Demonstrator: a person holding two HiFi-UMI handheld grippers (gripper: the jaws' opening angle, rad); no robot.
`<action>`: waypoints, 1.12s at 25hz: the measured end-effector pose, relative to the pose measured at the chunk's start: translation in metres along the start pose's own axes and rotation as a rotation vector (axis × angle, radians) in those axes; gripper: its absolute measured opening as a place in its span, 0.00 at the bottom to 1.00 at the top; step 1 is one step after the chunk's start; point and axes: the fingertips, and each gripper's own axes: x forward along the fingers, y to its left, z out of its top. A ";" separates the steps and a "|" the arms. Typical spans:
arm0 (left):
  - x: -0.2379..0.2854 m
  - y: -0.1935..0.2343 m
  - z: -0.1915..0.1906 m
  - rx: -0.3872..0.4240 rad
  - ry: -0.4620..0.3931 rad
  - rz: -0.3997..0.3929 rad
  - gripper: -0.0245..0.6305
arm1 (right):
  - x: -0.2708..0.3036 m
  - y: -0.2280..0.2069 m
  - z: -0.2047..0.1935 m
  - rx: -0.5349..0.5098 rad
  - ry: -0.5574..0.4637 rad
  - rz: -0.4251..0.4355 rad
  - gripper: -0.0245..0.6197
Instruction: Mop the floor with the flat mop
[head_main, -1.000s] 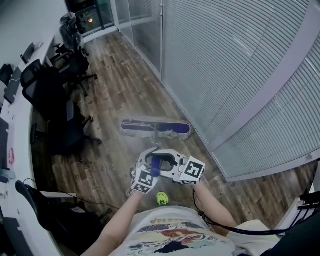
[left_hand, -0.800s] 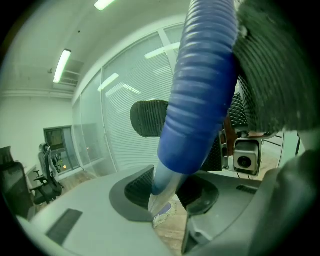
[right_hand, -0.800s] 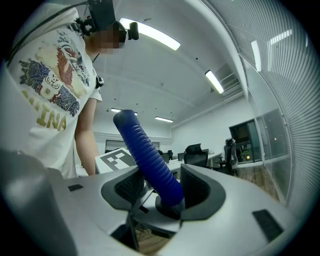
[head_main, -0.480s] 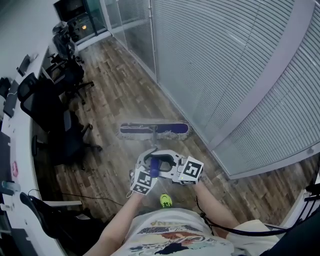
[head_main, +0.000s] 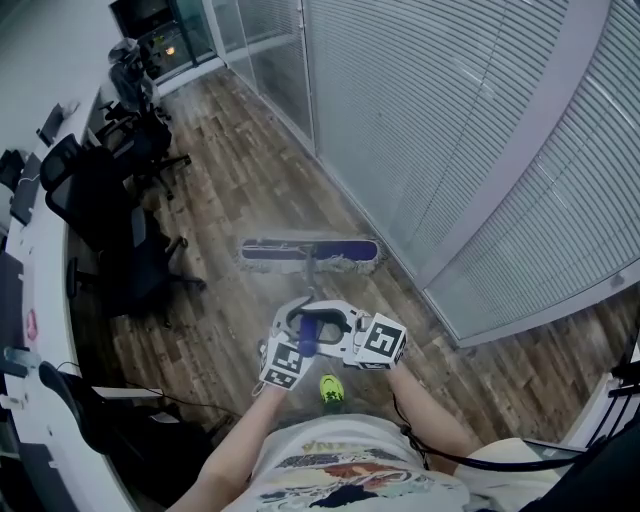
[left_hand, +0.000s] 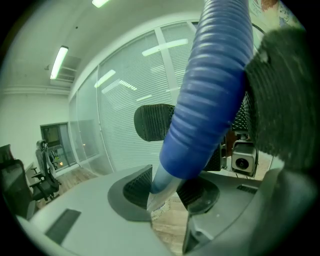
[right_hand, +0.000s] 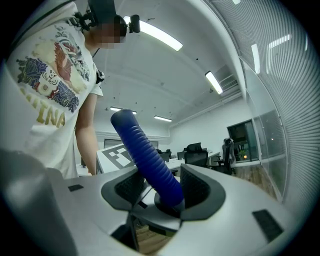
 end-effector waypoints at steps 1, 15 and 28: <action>-0.007 -0.007 0.000 0.004 0.000 -0.004 0.20 | -0.001 0.009 -0.001 0.003 -0.003 -0.003 0.37; -0.147 -0.155 -0.038 -0.015 -0.023 0.025 0.20 | -0.025 0.216 -0.030 -0.013 0.021 0.013 0.37; -0.246 -0.274 -0.048 -0.076 -0.015 0.082 0.20 | -0.059 0.369 -0.038 0.013 0.061 0.082 0.37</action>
